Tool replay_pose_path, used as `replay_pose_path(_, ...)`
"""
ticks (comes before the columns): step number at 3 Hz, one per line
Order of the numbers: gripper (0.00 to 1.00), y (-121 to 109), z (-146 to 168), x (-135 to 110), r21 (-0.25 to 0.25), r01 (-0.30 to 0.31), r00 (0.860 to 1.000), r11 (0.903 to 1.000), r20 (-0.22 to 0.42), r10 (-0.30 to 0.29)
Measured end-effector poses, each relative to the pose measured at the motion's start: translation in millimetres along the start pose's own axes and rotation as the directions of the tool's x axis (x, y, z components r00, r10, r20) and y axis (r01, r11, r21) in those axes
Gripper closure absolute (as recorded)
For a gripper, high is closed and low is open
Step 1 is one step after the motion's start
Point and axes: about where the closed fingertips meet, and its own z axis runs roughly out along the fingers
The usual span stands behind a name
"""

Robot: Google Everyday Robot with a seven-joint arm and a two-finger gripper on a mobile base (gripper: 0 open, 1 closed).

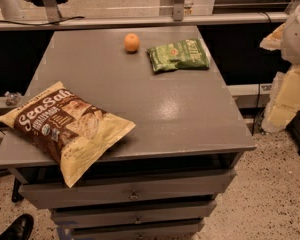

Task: Move brown chip bag near orange

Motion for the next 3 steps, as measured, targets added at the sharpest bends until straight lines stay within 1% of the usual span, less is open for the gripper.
replay_pose_path(1,0.00,0.0,0.0,0.0,0.000,0.000,1.000,1.0000,0.000,0.000)
replay_pose_path(2,0.00,-2.5,2.6,-7.6,0.008,0.030,0.999,0.9995,0.028,-0.030)
replay_pose_path(3,0.00,-0.8,18.2,-45.6,0.009,0.049,0.992,0.9987,0.117,-0.050)
